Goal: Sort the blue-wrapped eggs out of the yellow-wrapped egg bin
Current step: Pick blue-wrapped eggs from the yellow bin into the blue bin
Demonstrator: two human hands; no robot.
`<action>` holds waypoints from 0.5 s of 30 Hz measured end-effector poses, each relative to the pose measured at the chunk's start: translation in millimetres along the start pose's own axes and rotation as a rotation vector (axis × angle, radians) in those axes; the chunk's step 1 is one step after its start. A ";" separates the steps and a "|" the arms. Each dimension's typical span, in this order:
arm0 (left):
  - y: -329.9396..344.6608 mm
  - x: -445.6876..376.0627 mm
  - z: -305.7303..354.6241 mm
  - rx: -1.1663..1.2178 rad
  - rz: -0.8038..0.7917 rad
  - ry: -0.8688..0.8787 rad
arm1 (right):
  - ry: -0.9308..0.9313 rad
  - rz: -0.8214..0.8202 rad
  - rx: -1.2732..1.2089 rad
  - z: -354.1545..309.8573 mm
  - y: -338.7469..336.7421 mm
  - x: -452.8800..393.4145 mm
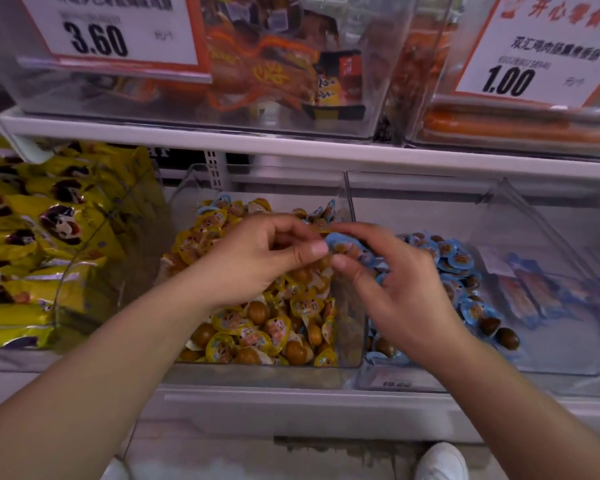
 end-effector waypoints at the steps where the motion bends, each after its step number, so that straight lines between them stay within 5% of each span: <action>1: -0.5 0.9 -10.6 -0.151 -0.015 -0.044 | 0.033 0.047 0.002 5.0 -6.2 -0.1; 4: 25.6 16.5 -49.9 -0.631 -0.317 -0.157 | 0.152 0.156 -0.058 22.9 -22.9 -0.3; 7: 51.0 27.5 -69.8 -1.020 -0.549 -0.041 | 0.184 0.180 -0.101 30.5 -25.2 -0.2; 12: 46.8 9.2 -80.2 -1.197 -0.465 -0.017 | 0.189 0.137 -0.102 31.6 -13.5 2.0; 15: 33.3 -9.2 -65.7 -1.144 -0.261 0.072 | 0.185 0.149 -0.102 33.8 -16.4 2.6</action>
Point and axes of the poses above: each hand's wrist, its own x-axis away from the middle knuckle, its own y-axis out of the palm, z = x × y, the point moved 9 cm from there along -x, towards the middle knuckle, and after that the axes turned 8 degrees about x, right-handed, at the moved point
